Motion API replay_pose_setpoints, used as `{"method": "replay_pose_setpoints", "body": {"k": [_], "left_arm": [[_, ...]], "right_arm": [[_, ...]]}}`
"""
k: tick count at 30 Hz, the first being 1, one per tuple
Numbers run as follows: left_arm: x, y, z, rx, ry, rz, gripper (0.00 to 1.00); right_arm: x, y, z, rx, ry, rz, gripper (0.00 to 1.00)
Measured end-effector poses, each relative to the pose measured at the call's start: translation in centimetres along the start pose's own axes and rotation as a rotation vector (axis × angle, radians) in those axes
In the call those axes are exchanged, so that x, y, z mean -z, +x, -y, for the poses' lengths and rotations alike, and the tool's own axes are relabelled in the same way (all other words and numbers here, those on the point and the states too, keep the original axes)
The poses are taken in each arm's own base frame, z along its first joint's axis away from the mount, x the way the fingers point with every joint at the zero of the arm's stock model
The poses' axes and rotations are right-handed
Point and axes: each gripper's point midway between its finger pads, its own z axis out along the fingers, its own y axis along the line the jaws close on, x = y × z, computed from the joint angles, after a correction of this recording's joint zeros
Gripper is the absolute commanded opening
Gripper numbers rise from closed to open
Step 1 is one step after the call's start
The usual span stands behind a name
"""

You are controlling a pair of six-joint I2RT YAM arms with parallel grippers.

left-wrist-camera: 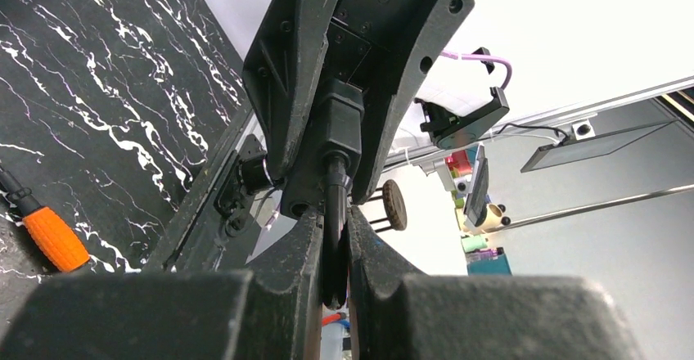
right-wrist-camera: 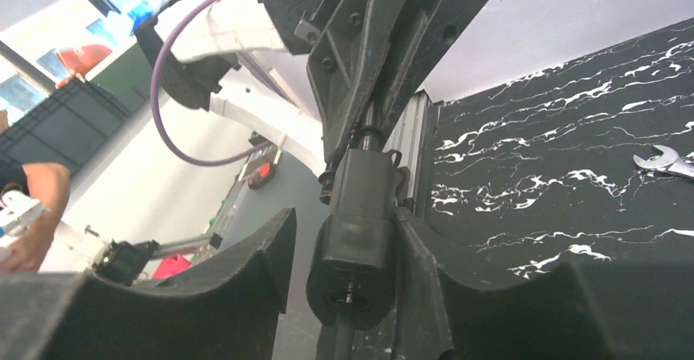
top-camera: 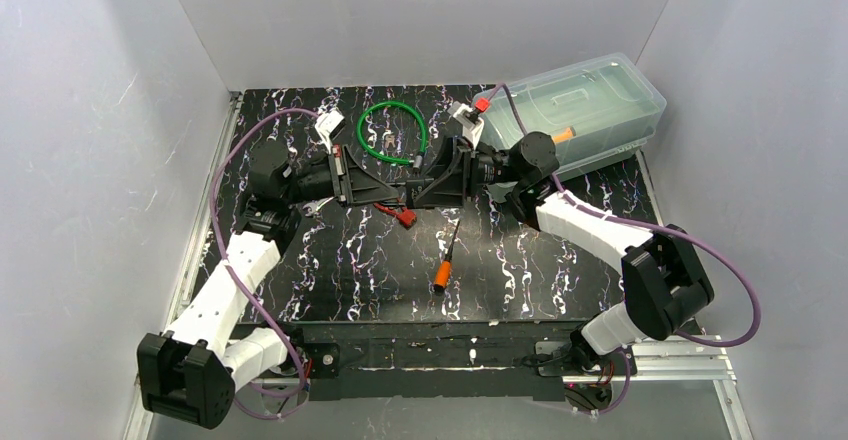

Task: Lock with the key
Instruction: Lock the lock.

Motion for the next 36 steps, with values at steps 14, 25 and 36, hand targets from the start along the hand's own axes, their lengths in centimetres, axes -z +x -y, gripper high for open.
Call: {"method": "replay_pose_setpoints", "body": {"k": [14, 25, 36], "left_arm": [[0.3, -0.6, 0.4, -0.03, -0.007, 0.092, 0.0], [0.3, -0.9, -0.5, 0.021, -0.028, 0.12, 0.0], [0.1, -0.8, -1.0, 0.003, -0.029, 0.127, 0.29]], "right_arm": [[-0.4, -1.3, -0.2, -0.087, 0.01, 0.086, 0.55], [-0.8, -0.8, 1.3, -0.134, 0.03, 0.095, 0.39], [-0.8, -0.6, 1.8, -0.164, 0.038, 0.097, 0.01]]}}
